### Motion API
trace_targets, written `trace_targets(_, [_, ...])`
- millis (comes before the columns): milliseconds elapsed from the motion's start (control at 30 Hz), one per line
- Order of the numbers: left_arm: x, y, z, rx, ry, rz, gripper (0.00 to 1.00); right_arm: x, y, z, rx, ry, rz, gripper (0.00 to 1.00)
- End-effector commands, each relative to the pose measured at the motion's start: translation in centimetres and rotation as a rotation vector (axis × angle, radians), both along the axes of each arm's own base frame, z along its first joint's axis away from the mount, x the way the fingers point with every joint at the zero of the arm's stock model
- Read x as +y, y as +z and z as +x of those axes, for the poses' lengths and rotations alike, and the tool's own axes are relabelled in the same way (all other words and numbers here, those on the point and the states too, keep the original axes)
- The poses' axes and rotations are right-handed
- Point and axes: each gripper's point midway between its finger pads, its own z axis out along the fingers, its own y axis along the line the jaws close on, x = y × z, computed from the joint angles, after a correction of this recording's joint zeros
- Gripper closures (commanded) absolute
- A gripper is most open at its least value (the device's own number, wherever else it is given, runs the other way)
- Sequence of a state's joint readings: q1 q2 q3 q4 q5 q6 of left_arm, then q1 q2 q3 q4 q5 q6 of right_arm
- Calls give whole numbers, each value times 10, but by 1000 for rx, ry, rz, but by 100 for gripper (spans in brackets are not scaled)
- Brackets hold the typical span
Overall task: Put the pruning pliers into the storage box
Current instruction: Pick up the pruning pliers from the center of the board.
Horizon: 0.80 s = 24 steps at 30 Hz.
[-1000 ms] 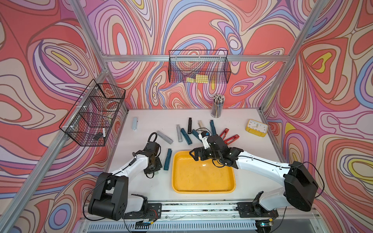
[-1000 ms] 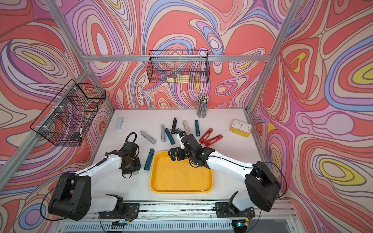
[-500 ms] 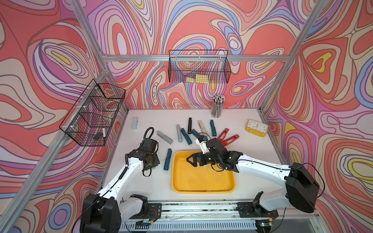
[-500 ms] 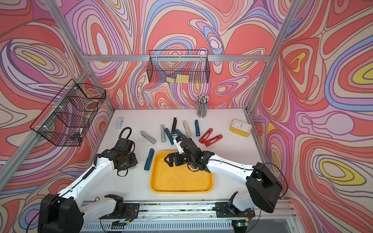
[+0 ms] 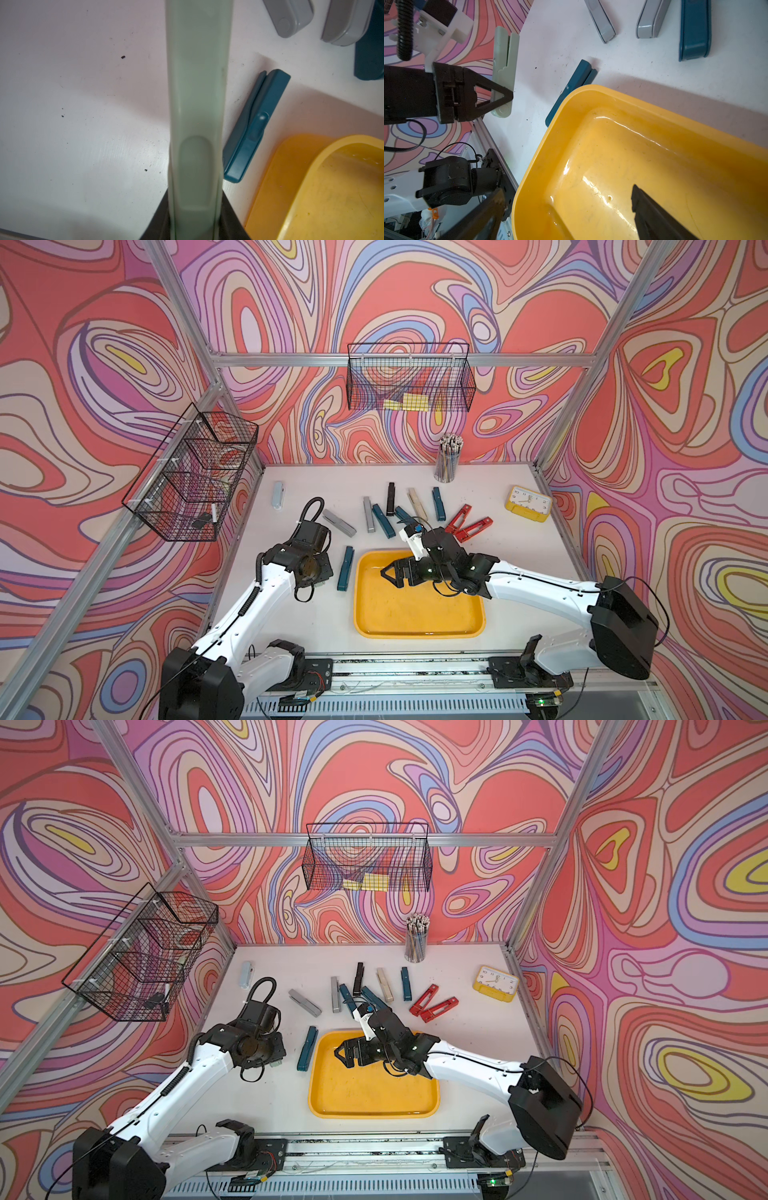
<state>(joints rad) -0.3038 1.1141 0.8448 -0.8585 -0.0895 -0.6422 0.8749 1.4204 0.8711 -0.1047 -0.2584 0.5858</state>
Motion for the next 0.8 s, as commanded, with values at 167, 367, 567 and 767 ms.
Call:
trace_targets(167, [-28,26,4,-34,-73,-12,100,-10,4,0,-25,-25,-46,2])
trace_targets(367, [-46,29,8,-36,-113,-5,100,-24,0,3,-32,-70,-107,1])
trace_targets(567, [-66,29,10,-33,-151,-1,100,-41,-4,6,-39,-131,-170,2])
trace_targets(767, [-82,31,11,-41,-180,-3,100,-55,-7,7,-48,-171,-226,1])
